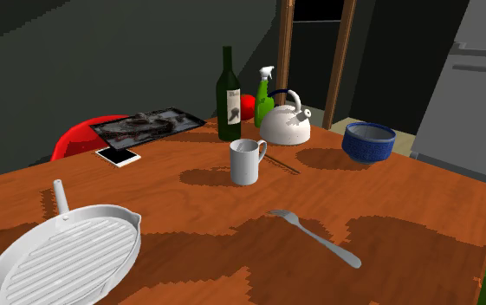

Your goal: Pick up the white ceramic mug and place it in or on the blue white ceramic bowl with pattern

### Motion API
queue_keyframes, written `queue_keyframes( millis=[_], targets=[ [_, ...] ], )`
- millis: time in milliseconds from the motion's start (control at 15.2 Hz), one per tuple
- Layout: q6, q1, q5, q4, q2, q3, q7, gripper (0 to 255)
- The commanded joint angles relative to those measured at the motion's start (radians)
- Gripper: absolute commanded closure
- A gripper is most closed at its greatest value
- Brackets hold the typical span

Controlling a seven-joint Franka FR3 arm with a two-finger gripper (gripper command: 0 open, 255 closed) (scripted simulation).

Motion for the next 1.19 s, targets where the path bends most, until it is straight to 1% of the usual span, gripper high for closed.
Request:
queue_keyframes(
  millis=[0, 528, 858, 1122],
  targets=[
    [0.000, 0.000, 0.000, 0.000, 0.000, 0.000, 0.000, 0],
    [0.174, -0.028, -0.053, 0.009, 0.206, -0.117, -0.145, 0],
    [0.269, -0.038, -0.064, 0.059, 0.365, -0.184, -0.235, 0],
    [0.332, -0.044, -0.056, 0.122, 0.503, -0.233, -0.309, 0]
  ],
)
